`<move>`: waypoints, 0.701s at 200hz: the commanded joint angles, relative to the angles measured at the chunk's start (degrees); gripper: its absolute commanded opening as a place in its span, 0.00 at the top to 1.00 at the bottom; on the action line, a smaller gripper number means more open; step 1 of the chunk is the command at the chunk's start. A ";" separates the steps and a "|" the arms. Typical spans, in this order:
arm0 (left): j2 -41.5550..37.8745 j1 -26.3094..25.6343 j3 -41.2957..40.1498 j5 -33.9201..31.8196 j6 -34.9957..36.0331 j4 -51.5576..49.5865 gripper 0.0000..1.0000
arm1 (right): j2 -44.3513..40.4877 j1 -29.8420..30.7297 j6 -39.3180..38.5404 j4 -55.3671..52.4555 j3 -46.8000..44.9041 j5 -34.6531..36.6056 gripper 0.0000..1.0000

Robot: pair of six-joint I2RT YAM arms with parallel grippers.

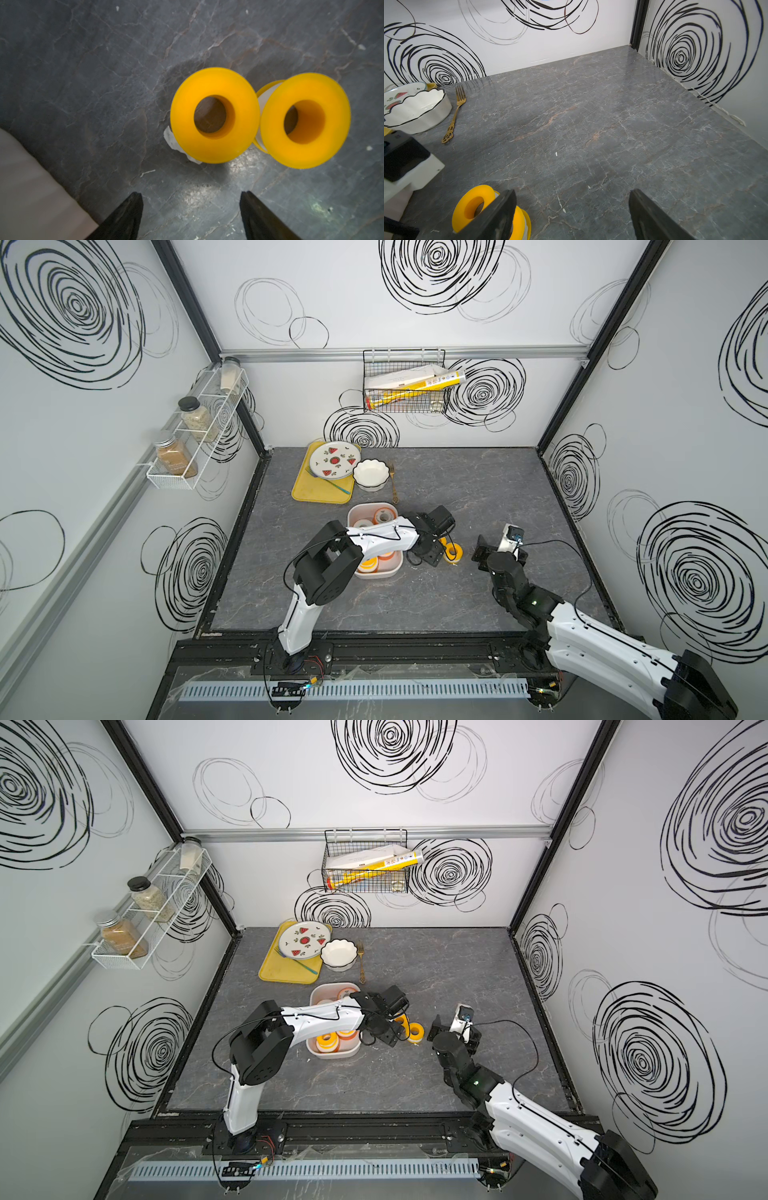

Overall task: Put the sealing tape into the storage box
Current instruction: Pick up the sealing tape at the center of the board.

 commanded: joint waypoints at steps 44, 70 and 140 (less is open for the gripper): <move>3.58 0.64 3.59 2.09 0.67 3.47 0.19 | 0.46 -0.16 0.32 0.81 0.60 0.95 0.11; 5.43 0.89 6.22 1.48 1.01 2.48 0.18 | 0.73 -0.16 0.27 0.85 0.72 0.94 0.11; 8.85 2.79 10.23 2.42 0.13 2.66 0.18 | 1.52 -0.16 0.10 0.76 1.14 0.61 0.10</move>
